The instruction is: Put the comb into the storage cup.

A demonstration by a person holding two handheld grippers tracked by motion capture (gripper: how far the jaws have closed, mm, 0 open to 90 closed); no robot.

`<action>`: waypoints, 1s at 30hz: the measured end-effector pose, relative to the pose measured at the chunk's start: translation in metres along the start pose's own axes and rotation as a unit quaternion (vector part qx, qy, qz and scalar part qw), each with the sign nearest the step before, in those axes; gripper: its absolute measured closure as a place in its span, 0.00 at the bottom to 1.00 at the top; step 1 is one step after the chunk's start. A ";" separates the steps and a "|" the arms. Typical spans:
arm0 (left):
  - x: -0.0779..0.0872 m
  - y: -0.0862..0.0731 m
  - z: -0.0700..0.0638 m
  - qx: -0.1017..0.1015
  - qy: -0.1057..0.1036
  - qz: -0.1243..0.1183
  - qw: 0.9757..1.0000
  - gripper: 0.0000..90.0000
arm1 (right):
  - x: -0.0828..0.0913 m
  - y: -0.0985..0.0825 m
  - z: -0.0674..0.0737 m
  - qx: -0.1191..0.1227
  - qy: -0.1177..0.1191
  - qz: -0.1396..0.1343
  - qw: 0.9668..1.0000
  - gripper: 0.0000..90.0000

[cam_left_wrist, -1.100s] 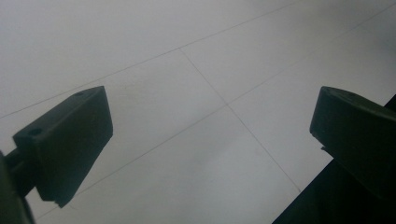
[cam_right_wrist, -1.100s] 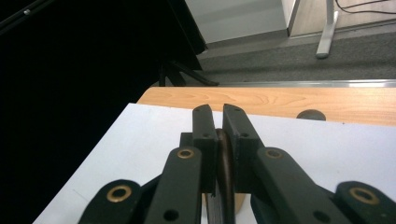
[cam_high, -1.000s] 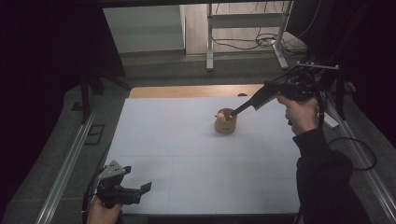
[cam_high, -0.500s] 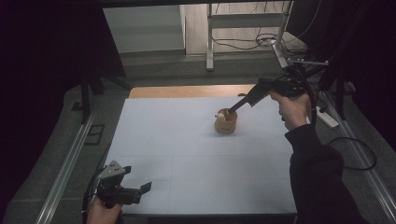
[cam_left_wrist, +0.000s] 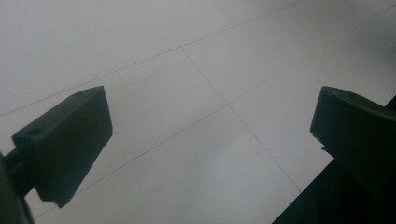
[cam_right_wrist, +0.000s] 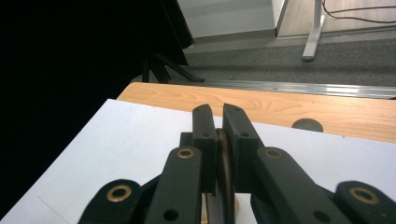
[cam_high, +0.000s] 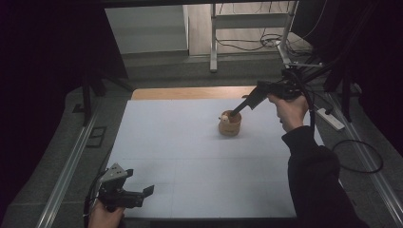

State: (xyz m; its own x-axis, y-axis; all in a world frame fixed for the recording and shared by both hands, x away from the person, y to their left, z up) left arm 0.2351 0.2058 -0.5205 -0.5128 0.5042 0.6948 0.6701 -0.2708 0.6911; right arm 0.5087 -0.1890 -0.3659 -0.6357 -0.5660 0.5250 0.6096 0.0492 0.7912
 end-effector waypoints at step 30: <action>0.000 0.000 0.000 0.001 0.000 0.001 1.000 0.00 | -0.040 -0.031 -0.006 -0.025 0.014 0.023 0.999 0.93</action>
State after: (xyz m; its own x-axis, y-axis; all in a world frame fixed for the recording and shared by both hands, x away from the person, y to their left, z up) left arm 0.2352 0.2060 -0.5207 -0.5116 0.5041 0.6958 0.6718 -0.2703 0.6897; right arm 0.5180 -0.1734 -0.4133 -0.5937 -0.5869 0.5505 0.6610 0.0345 0.7496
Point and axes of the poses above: each handheld gripper's, and its own axes: x roughly backward along the jaws, y roughly out of its top, z roughly to its left, the point moved 7 cm from there along -x, roughly forward along the jaws, and after that the axes turned 4 degrees about z, right-handed, at the moved point
